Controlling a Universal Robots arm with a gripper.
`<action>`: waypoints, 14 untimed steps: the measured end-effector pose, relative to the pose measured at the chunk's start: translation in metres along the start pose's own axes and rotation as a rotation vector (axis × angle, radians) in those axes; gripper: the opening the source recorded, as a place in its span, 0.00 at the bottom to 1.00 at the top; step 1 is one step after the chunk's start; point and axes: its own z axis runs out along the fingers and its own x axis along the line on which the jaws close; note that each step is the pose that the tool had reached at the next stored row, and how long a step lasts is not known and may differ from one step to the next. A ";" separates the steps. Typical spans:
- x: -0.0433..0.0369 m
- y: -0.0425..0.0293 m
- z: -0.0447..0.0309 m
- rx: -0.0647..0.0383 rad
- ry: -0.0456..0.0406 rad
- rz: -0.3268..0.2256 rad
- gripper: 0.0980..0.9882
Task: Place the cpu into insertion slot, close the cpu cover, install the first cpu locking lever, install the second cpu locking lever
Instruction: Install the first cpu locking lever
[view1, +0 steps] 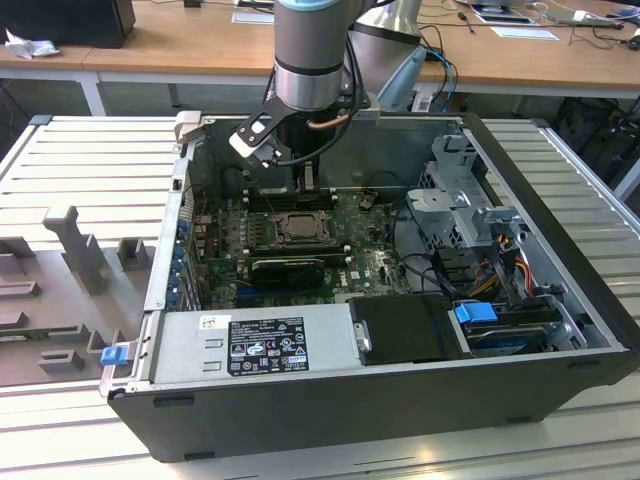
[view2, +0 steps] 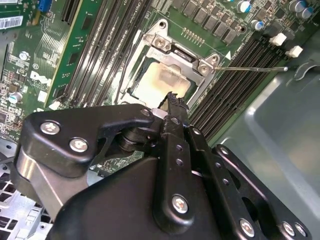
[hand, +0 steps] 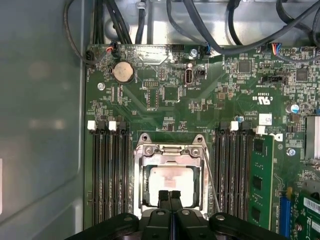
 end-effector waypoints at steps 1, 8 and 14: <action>0.0000 0.0000 -0.0017 0.000 -0.0002 0.000 0.01; 0.0003 0.0000 -0.0070 0.000 0.0002 0.000 0.01; 0.0003 0.0000 -0.0076 0.000 0.0000 0.000 0.01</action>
